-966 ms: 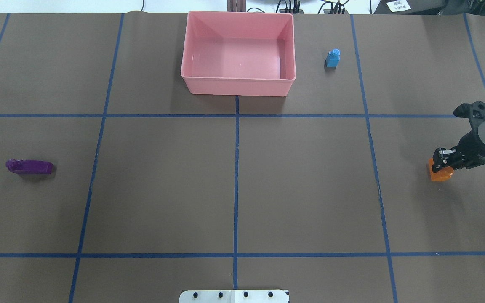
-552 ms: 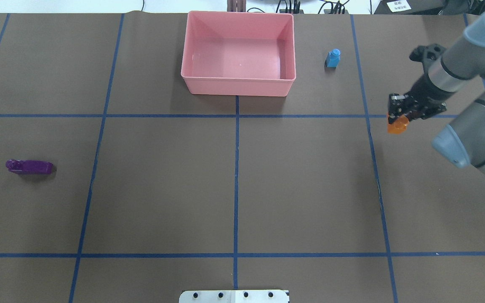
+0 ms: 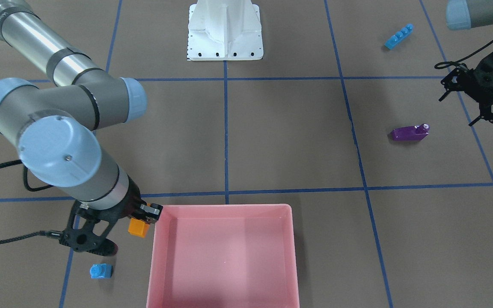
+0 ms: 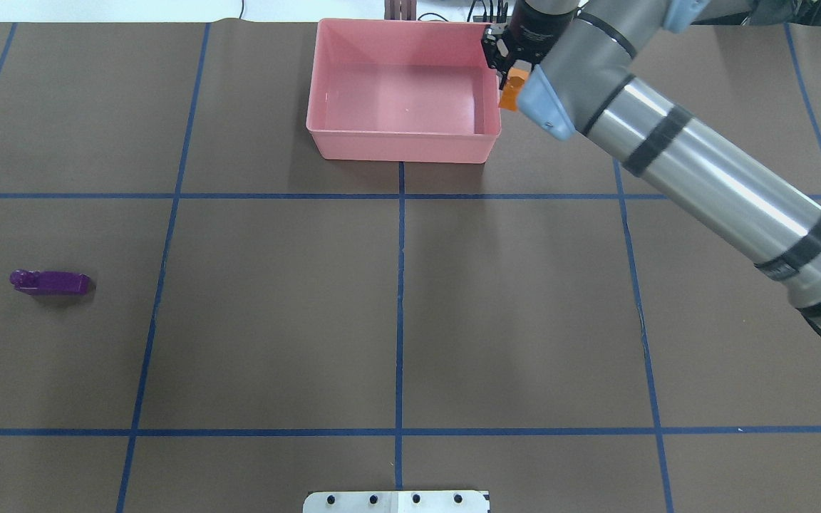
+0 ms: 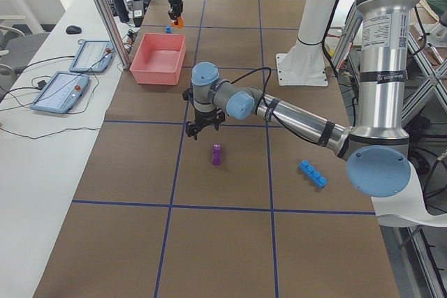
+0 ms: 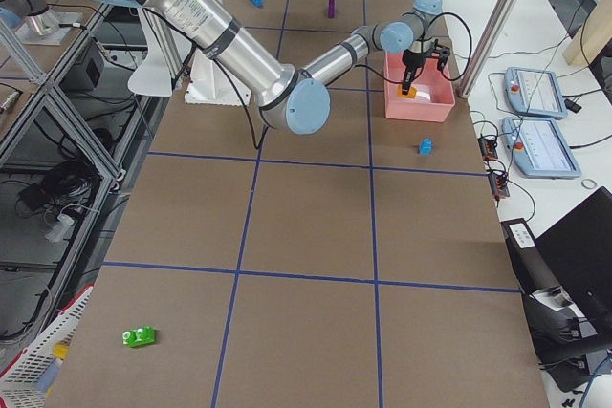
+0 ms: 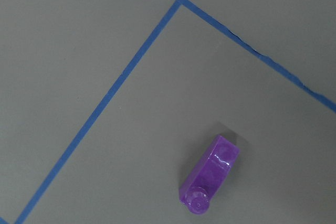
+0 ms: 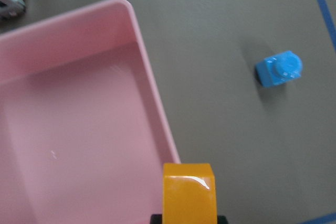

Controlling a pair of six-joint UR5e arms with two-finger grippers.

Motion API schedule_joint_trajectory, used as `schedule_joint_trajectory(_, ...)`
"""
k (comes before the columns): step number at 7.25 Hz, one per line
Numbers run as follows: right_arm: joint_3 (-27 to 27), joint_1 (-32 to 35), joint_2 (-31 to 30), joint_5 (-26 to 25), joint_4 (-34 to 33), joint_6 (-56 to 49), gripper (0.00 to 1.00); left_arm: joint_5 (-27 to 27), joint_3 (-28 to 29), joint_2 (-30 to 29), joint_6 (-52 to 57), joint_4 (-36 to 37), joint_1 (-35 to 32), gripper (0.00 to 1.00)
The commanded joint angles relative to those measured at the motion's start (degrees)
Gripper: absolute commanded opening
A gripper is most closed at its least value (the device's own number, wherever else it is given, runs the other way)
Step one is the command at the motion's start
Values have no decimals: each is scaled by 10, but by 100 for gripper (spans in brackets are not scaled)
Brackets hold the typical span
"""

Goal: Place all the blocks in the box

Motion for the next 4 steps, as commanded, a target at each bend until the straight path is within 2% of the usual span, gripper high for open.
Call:
schedule_joint_trajectory(1,-187,-22,111,-62,133,106,0,5,7,-9,12,0,9,100)
schedule_joint_trajectory(2,-202,-36,123,-88,136,112,0,5,16,-10,12,-1,18,100)
schedule_joint_trajectory(4,-202,-53,123,-95,152,113,0,19,18,-8,36,-2,67,100)
